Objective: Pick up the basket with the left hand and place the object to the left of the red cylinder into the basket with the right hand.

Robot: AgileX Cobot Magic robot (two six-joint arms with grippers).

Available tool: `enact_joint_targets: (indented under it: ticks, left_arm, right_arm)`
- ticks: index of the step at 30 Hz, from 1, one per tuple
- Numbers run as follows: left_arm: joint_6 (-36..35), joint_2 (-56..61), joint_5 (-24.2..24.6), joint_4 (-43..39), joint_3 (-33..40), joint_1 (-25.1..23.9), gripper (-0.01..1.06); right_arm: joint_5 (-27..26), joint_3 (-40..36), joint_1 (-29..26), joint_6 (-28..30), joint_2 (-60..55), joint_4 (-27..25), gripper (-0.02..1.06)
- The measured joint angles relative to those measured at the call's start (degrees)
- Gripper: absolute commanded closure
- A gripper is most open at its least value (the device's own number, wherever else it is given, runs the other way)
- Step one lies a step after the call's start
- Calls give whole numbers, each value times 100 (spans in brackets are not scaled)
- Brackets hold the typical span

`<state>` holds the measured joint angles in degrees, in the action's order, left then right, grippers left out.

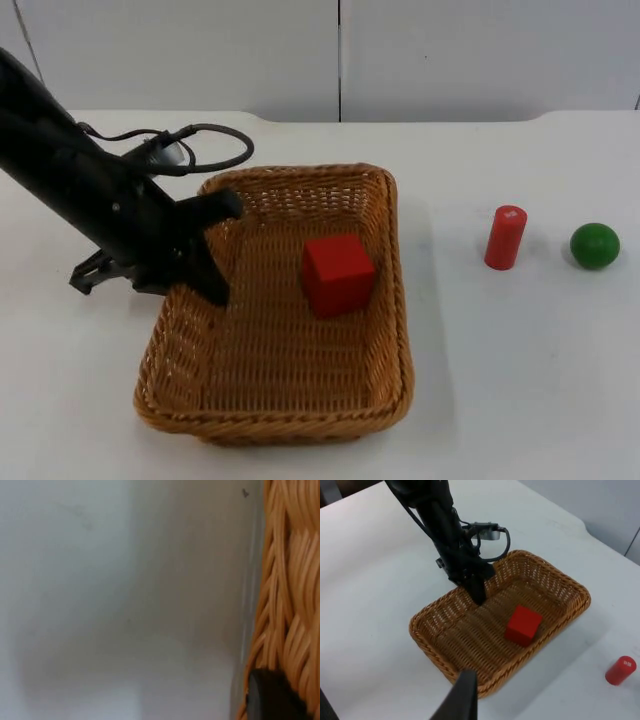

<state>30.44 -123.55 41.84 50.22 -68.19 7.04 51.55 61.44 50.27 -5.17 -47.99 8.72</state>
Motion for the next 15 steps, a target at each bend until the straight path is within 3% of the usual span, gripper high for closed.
enact_joint_targets:
  ticks: [1, 2, 3, 4, 5, 6, 7, 8, 11, 15]
  left_arm:
    - [0, 0, 0, 0, 0, 0, 70]
    - [0, 0, 46, 14, -10, 0, 70]
    - [0, 0, 58, 14, -24, 0, 49]
    - [0, 0, 67, 14, -32, 0, 44]
    - [11, 10, 83, 14, -32, 0, 21]
    - [11, 10, 83, 14, -32, 0, 7]
    - [38, 22, 97, -18, -32, 0, 7]
    - [63, 60, 97, -79, -32, 0, 0]
    - [61, 167, 84, -285, -32, -13, 0]
    - [-283, 621, 21, -909, -32, -395, 0]
  right_arm:
    - [0, 0, 0, 0, 0, 0, 15]
    - [0, 0, 0, 0, 0, 0, 15]
    - [0, 0, 0, 0, 0, 0, 15]
    - [0, 0, 0, 0, 0, 0, 15]
    - [0, 0, 0, 0, 0, 0, 15]
    - [0, 0, 0, 0, 0, 0, 15]
    - [0, 0, 0, 0, 0, 0, 15]
    - [0, 0, 0, 0, 0, 0, 15]
    - [0, 0, 0, 0, 0, 0, 15]
    - [0, 0, 0, 0, 0, 0, 15]
